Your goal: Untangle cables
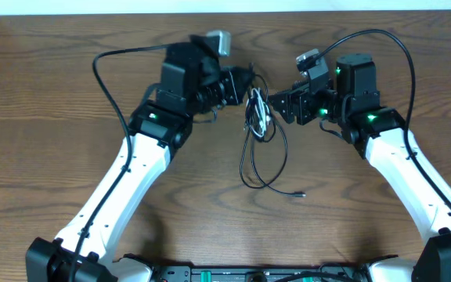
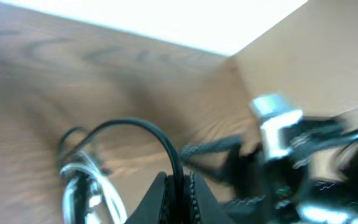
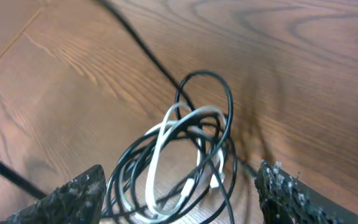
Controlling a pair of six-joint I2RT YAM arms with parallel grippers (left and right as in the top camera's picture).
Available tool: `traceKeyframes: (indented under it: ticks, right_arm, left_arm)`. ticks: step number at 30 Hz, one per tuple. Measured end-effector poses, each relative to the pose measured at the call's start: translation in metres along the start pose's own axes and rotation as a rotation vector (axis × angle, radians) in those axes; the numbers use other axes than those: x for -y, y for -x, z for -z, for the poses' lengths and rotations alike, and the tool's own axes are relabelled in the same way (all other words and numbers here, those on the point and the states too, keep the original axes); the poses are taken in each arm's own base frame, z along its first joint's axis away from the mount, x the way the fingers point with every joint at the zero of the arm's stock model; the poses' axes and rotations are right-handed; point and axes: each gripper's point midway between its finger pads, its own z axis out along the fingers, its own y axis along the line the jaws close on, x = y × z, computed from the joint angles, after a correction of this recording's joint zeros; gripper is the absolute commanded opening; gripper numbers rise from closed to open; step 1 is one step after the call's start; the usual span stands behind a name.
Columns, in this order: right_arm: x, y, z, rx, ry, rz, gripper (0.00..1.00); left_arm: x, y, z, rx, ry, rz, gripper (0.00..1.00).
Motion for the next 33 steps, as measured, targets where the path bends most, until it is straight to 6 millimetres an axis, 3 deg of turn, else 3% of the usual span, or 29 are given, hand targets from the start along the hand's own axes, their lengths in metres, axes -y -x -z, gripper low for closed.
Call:
traceKeyframes:
  ticks: [3,7,13,16,19,24,29,30,31,33]
  right_arm:
    - [-0.002,0.001,-0.001,0.002,-0.002,0.006,0.74]
    - [-0.006,0.0,-0.003,0.001,0.0,0.015,0.74]
    - [-0.006,0.003,-0.004,0.01,-0.006,0.018,0.66]
    - [0.001,0.004,-0.004,0.015,-0.047,-0.003,0.53]
    - [0.015,0.002,-0.003,0.015,-0.132,-0.049,0.29]
    - [0.047,-0.013,0.004,-0.021,-0.322,-0.147,0.01]
    - [0.08,-0.035,0.021,-0.08,-0.539,-0.203,0.01]
    - [0.086,-0.038,0.025,-0.089,-0.585,-0.206,0.01]
    - [0.089,-0.04,0.027,-0.095,-0.605,-0.208,0.01]
    - [0.098,-0.048,0.036,-0.122,-0.677,-0.212,0.01]
  left_arm:
    - [0.023,0.019,0.005,0.048,-0.126,0.014,0.08]
    - [0.067,0.037,0.018,0.086,-0.348,-0.014,0.07]
    - [0.108,0.041,0.039,0.067,-0.553,-0.042,0.07]
    - [0.114,0.04,0.043,0.044,-0.585,-0.02,0.08]
    - [0.114,0.04,0.046,0.029,-0.596,-0.002,0.07]
    - [0.087,0.051,0.05,0.035,-0.541,0.049,0.07]
    - [0.026,0.056,0.053,0.022,-0.377,0.147,0.08]
    - [0.002,0.05,0.053,0.002,-0.299,0.19,0.07]
    - [-0.007,0.047,0.053,-0.002,-0.271,0.195,0.07]
    - [-0.046,0.031,0.055,-0.035,-0.127,0.255,0.07]
